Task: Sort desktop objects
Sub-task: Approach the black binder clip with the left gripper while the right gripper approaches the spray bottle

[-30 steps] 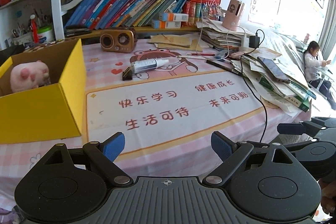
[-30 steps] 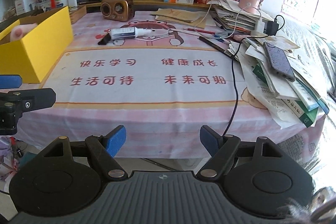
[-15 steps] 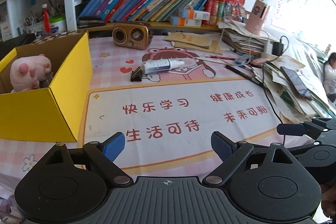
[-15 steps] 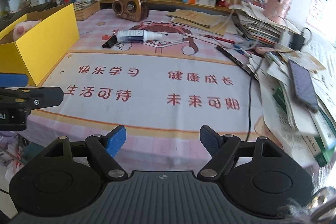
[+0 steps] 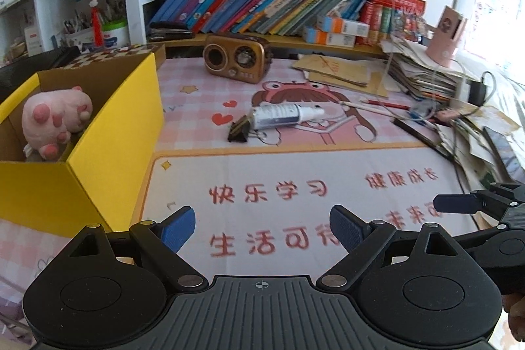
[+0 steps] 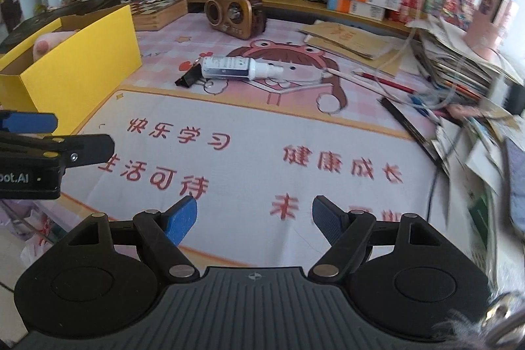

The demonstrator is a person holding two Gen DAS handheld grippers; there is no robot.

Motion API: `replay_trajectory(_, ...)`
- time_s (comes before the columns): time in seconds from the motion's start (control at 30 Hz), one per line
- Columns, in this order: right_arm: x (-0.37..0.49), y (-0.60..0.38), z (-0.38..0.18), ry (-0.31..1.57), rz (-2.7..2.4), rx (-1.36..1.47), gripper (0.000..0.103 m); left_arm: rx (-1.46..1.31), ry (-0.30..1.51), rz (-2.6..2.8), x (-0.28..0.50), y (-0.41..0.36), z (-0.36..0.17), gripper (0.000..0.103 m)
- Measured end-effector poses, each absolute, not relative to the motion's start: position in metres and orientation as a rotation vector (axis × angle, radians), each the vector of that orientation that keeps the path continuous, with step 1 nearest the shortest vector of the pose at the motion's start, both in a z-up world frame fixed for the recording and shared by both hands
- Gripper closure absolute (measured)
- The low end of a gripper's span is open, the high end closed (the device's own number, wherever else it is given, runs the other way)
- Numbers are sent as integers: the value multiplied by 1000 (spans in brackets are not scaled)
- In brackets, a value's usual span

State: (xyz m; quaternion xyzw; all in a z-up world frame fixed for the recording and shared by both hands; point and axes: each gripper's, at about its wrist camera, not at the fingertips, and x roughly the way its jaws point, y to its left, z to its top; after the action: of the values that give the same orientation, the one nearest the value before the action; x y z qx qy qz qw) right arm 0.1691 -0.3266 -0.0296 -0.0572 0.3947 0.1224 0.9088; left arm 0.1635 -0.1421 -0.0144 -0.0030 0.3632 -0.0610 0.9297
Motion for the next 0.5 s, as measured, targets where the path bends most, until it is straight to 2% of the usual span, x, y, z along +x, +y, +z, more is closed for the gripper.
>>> replay_trajectory(0.23, 212, -325, -36, 770, 330, -216, 27, -8, 741, -78, 198, -143, -20, 12)
replay_trajectory(0.5, 267, -329, -46, 765, 372, -263, 32, 2, 739, -45, 235, -146, -25, 12)
